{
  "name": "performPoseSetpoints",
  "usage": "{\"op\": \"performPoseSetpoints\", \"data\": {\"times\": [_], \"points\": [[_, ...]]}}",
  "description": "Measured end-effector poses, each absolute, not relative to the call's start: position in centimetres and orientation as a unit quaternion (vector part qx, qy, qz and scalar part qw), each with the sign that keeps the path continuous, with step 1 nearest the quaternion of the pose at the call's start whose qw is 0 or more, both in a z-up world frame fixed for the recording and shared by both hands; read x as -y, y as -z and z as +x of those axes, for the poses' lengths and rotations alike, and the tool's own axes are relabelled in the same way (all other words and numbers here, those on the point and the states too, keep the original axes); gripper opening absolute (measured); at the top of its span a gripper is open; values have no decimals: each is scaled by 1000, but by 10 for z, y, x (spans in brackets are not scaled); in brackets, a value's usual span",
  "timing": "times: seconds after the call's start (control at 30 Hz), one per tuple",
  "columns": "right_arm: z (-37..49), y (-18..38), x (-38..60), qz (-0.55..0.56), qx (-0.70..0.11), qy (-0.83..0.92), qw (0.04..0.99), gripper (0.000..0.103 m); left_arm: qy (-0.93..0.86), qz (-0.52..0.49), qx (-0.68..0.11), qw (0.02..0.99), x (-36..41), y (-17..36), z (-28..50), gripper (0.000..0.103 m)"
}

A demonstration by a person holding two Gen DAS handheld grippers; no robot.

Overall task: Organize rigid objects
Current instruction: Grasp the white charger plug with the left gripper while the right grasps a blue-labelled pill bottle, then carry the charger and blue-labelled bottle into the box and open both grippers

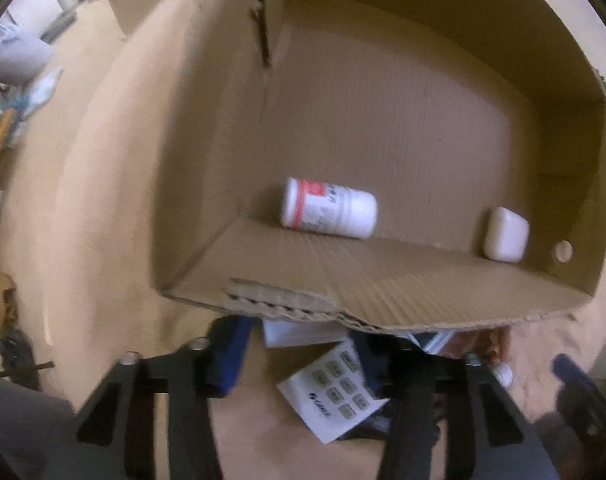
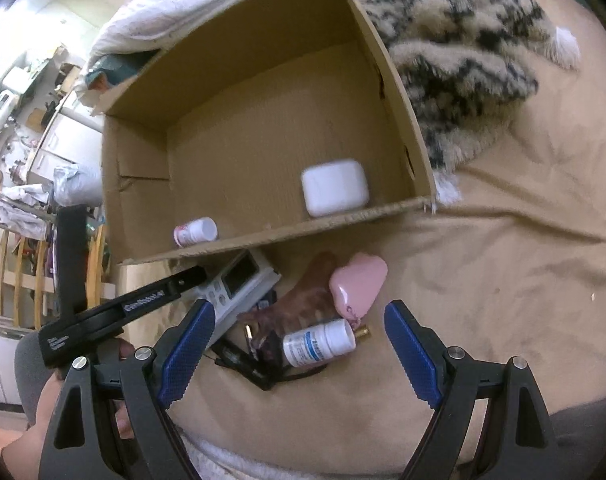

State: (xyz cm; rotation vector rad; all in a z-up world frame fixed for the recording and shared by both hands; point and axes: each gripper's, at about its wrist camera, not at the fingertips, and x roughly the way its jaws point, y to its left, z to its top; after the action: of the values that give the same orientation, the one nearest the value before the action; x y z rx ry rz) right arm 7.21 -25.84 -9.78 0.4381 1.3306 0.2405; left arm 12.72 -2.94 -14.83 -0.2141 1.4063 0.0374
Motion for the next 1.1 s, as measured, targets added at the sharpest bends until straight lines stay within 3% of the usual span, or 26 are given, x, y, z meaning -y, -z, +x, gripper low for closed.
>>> {"op": "performPoseSetpoints", "data": {"times": [0.1,0.17,0.43,0.47,0.5,0.53,1.1], "points": [[74,115,257,215,-640,-115,729,92,-16,-74,-641,764,34,146,124,39],[76,120,249,200,-650,-120,723,85,-17,-63,-642,764,34,144,119,39],[73,138,204,52,-680,-116,722,74,-26,-43,-634,772,14,126,100,39],[73,139,200,36,-680,-115,723,69,-28,-41,-632,774,12,124,96,39],[72,141,197,23,-682,-114,722,53,-30,-40,-631,774,7,120,93,39],[71,143,194,14,-684,-113,721,49,-31,-41,-630,775,3,118,91,39],[36,83,214,35,-604,-125,786,49,-76,-20,-579,811,-12,84,55,39]]}}
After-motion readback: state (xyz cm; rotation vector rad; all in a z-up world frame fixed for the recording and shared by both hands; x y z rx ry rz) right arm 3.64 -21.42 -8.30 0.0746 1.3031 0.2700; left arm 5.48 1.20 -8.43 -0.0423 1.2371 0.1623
